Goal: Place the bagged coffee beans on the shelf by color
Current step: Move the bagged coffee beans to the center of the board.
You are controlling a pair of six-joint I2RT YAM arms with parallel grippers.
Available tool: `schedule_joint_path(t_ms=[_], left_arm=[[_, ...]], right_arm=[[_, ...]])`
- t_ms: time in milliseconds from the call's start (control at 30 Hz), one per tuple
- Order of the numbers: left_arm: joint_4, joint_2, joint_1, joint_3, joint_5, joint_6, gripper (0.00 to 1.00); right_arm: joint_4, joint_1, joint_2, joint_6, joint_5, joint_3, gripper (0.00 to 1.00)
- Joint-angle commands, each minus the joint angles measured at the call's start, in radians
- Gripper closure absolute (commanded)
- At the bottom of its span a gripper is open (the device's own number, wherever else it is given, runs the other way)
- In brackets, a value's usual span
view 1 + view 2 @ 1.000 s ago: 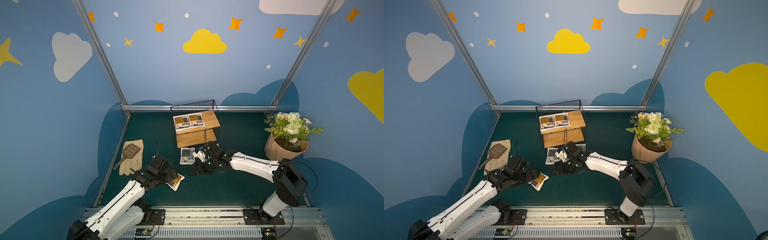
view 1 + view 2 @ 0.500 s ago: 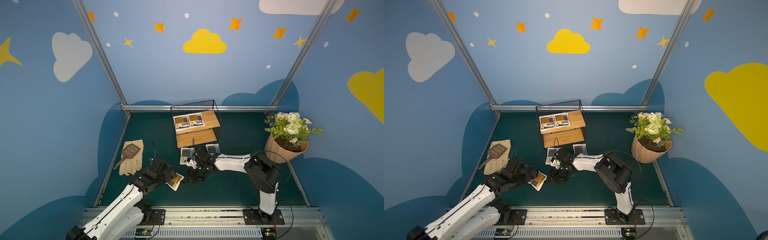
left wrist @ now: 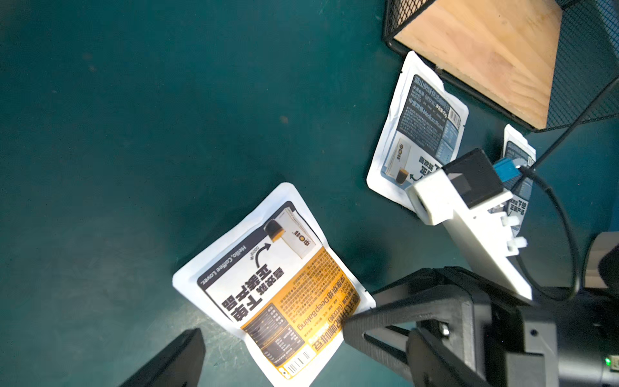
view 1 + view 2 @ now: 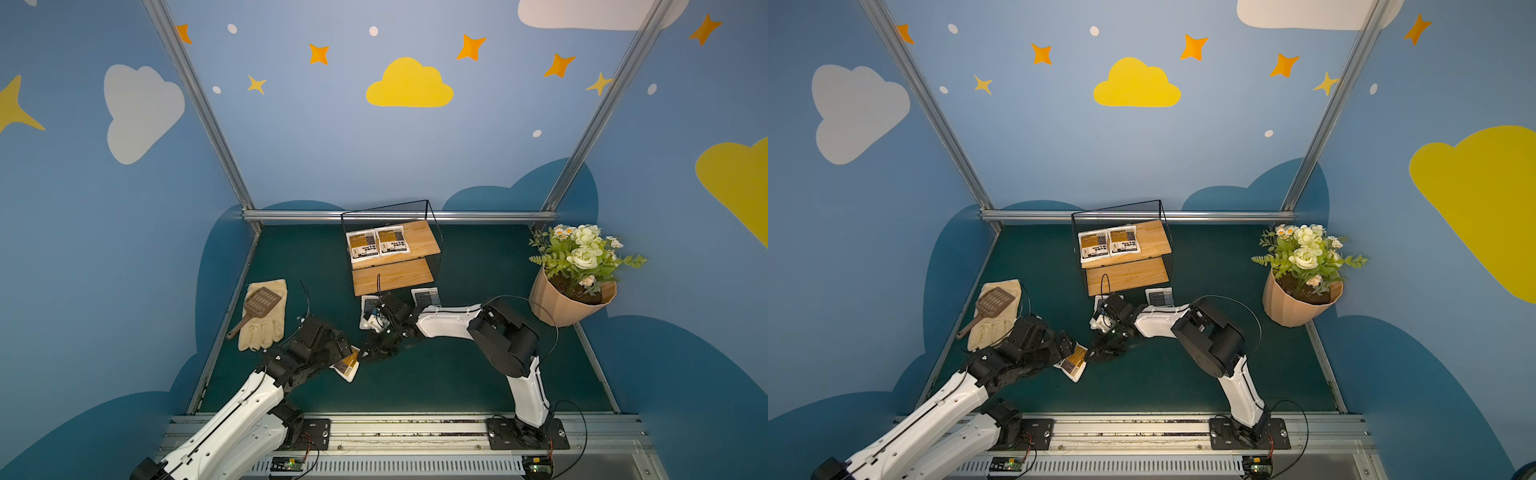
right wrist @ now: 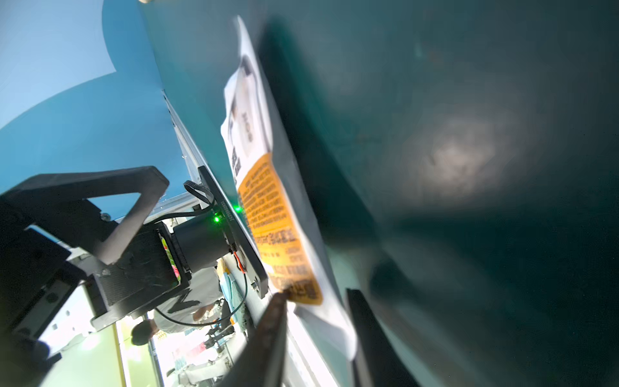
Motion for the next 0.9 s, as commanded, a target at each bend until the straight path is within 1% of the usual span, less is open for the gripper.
schedule_joint_path(t_ms=[0, 133, 200, 367, 500, 700, 867], left_arm=[[-0.012, 0.003, -0.001, 0.028, 0.0, 0.019, 0.0], [-0.004, 0.019, -0.001, 0.037, 0.004, 0.028, 0.0], [0.005, 0.032, -0.002, 0.043, 0.009, 0.04, 0.0], [0.026, 0.072, -0.002, 0.061, 0.031, 0.066, 0.0], [0.051, 0.107, -0.003, 0.074, 0.051, 0.087, 0.0], [0.091, 0.169, -0.011, 0.098, 0.1, 0.121, 0.0], [0.103, 0.233, -0.049, 0.138, 0.123, 0.15, 0.0]], right_arm=[[0.015, -0.005, 0.014, 0.007, -0.007, 0.015, 0.81], [0.007, -0.014, -0.007, -0.002, -0.003, -0.005, 0.96], [0.002, -0.023, -0.028, -0.01, -0.002, -0.024, 1.0], [-0.034, -0.054, -0.112, -0.041, 0.008, -0.101, 1.0], [-0.061, -0.093, -0.22, -0.063, 0.038, -0.217, 1.0], [-0.085, -0.206, -0.386, -0.08, 0.076, -0.391, 1.0], [-0.133, -0.275, -0.474, -0.103, 0.108, -0.47, 1.0]])
